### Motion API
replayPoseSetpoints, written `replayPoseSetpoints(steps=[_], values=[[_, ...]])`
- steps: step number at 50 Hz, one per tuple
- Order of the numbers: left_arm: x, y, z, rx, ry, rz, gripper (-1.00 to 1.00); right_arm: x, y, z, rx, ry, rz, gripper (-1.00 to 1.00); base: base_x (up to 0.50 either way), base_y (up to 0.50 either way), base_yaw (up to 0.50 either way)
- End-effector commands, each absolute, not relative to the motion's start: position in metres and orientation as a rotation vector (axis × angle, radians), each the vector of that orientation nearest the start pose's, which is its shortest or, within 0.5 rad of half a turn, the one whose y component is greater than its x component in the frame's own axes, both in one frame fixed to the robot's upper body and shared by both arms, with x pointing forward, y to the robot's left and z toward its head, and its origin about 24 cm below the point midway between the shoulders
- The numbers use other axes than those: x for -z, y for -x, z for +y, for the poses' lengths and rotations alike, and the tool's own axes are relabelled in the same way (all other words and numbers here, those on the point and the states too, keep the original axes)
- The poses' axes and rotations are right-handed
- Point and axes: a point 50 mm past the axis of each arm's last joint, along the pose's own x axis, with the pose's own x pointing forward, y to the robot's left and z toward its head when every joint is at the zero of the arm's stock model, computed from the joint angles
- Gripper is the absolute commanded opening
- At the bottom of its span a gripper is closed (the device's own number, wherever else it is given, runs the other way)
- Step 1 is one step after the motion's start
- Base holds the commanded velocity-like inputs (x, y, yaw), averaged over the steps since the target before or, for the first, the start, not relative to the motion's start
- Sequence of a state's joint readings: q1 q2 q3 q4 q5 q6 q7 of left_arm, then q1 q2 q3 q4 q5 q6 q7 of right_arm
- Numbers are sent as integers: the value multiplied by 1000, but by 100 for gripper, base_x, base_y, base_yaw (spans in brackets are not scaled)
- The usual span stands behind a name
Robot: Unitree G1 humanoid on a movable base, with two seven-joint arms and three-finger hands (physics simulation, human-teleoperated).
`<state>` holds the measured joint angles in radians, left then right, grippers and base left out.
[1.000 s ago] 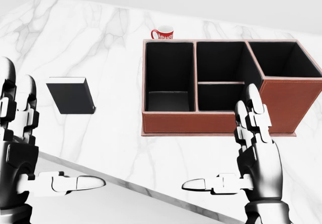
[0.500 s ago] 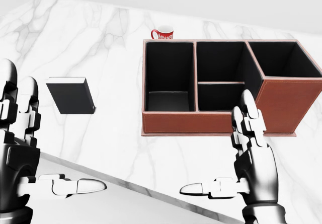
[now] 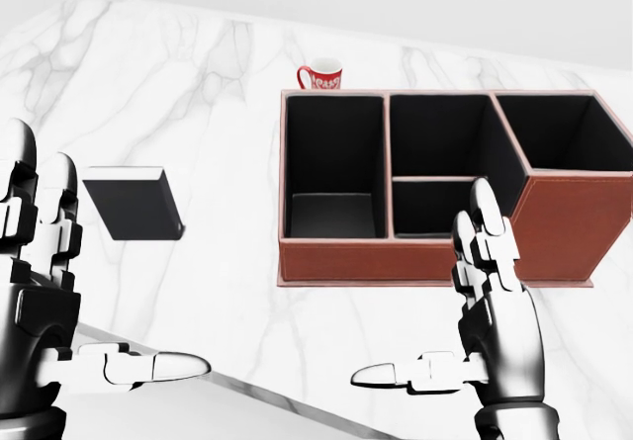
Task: Pick up the book and place it in the right compartment of the caddy.
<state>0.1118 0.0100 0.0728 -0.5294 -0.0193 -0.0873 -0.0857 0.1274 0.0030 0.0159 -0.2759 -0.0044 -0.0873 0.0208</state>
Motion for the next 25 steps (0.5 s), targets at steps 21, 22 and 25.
replayPoseSetpoints(steps=[21,22,25], values=[[-144,-211,166,-5,-50,-502,100,-84,-226,-150,-8,22,-237,100,23,9,0],[-144,-211,166,-6,-50,-502,100,-84,-226,-150,-8,22,-236,100,24,9,0],[-143,-212,166,-5,-50,-498,100,-84,-226,-150,-9,21,-235,100,23,9,0]])
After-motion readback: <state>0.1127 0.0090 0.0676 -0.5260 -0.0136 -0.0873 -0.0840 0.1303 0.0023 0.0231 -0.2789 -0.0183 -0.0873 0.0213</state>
